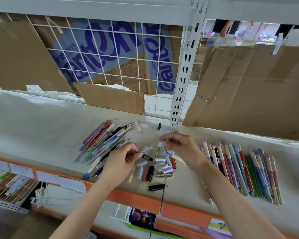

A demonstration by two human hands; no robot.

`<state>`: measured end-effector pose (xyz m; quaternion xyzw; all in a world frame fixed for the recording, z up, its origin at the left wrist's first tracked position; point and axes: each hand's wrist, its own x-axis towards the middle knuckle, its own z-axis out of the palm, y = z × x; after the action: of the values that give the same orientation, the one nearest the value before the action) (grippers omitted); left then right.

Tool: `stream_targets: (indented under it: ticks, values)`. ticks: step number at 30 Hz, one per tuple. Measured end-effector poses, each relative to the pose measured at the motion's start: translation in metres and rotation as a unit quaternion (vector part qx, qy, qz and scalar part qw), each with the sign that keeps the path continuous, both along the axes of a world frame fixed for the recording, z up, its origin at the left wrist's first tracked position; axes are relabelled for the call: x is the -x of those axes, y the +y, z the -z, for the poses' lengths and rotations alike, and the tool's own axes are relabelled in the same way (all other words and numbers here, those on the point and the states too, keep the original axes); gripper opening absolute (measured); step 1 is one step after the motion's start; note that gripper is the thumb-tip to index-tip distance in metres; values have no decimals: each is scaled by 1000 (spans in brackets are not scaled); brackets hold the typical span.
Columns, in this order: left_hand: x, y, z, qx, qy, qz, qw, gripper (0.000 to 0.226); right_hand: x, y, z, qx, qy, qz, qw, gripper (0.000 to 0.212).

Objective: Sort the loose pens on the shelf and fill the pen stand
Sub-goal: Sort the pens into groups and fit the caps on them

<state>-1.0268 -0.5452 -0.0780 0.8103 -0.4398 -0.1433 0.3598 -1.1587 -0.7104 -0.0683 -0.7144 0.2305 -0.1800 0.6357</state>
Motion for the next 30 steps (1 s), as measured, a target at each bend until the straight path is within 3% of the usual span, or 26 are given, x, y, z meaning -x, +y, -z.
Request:
stream_targets:
  ticks: [7,11,13,17,20,22,26,30]
  values:
    - [18,-9,1,-36,40,19,998,16,-3,17,5,15,13,-5,1000,13]
    - [31,-12,-1,-21,259,-21,965,22,3,27,7,-11,-6,34,999,14]
    - [39,-18,-7,2,320,-22,947,25,2,35,8,-47,-37,61,996,18]
    - [26,-26,-16,9,237,-16,971,22,8,24,-2,-88,-81,170,978,24]
    - [-8,-15,-9,-20,86,-67,994,15,33,-5,-9,90,64,201,973,24]
    - [-25,-4,-3,-40,48,-91,994,12,48,-15,-3,158,153,169,961,23]
    - [-34,8,6,-66,-9,-102,993,16,56,-10,23,237,236,123,934,27]
    - [-35,10,15,-67,-58,-85,992,9,52,-8,30,374,294,115,872,27]
